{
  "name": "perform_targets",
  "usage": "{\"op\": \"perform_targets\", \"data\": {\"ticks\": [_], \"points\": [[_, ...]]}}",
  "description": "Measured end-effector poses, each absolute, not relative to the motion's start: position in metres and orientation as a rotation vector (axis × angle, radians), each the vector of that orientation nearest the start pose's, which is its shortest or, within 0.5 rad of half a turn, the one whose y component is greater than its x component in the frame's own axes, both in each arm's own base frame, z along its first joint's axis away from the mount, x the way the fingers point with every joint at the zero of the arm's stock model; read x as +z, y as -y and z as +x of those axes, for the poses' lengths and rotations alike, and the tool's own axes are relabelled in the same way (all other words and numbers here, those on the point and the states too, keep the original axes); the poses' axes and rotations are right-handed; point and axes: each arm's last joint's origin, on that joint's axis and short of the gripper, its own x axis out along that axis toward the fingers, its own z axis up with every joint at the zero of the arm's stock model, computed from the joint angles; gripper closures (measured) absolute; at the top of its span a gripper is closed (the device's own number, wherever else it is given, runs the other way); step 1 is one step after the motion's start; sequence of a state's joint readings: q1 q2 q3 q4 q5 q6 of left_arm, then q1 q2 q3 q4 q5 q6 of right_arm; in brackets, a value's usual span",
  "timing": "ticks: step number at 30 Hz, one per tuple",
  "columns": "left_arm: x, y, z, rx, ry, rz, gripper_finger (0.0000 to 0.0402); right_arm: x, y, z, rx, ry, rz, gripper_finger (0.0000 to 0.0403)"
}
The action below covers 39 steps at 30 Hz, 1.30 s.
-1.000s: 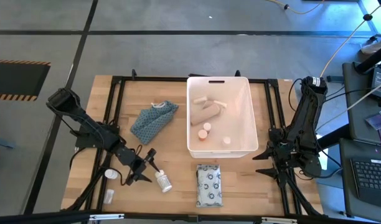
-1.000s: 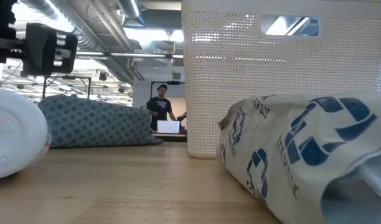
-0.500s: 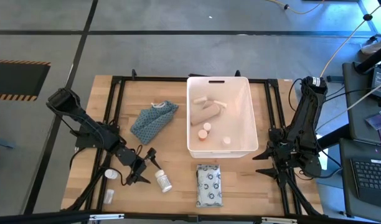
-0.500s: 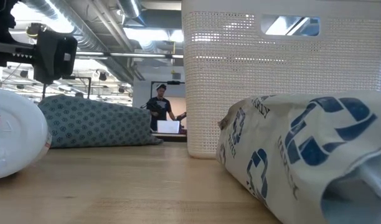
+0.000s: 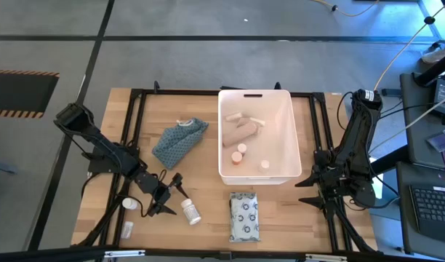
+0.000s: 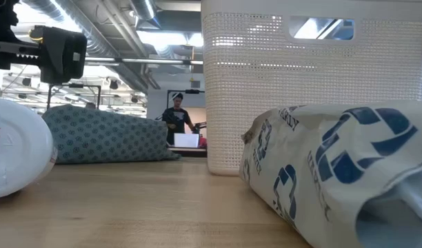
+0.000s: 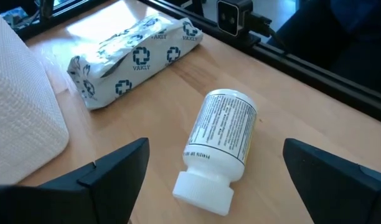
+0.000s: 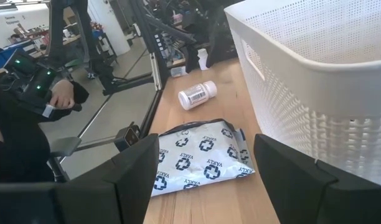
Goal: Pick & place medical supplies in basket/bin
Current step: Put the white and green medicine bottle into the white bin
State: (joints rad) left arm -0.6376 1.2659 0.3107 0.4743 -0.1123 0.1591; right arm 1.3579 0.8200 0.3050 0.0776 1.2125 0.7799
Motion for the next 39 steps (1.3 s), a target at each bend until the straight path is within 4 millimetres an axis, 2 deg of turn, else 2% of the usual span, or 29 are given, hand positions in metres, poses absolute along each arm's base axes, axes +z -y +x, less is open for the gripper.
{"op": "perform_targets", "data": {"ticks": [5, 18, 39], "points": [[0.145, 0.124, 0.177, -0.552, -0.413, 0.317, 0.0038, 0.195, -0.144, 0.059, 0.085, -0.168, 0.357, 0.0139], [0.125, 0.113, 0.175, -0.548, -0.367, 0.281, 0.0038, 0.195, -0.143, 0.059, 0.064, -0.153, 0.356, 0.0139], [0.091, 0.105, 0.196, -0.663, -0.355, 0.225, 0.0039, 0.198, -0.144, 0.059, 0.059, -0.141, 0.394, 0.0139]]}}
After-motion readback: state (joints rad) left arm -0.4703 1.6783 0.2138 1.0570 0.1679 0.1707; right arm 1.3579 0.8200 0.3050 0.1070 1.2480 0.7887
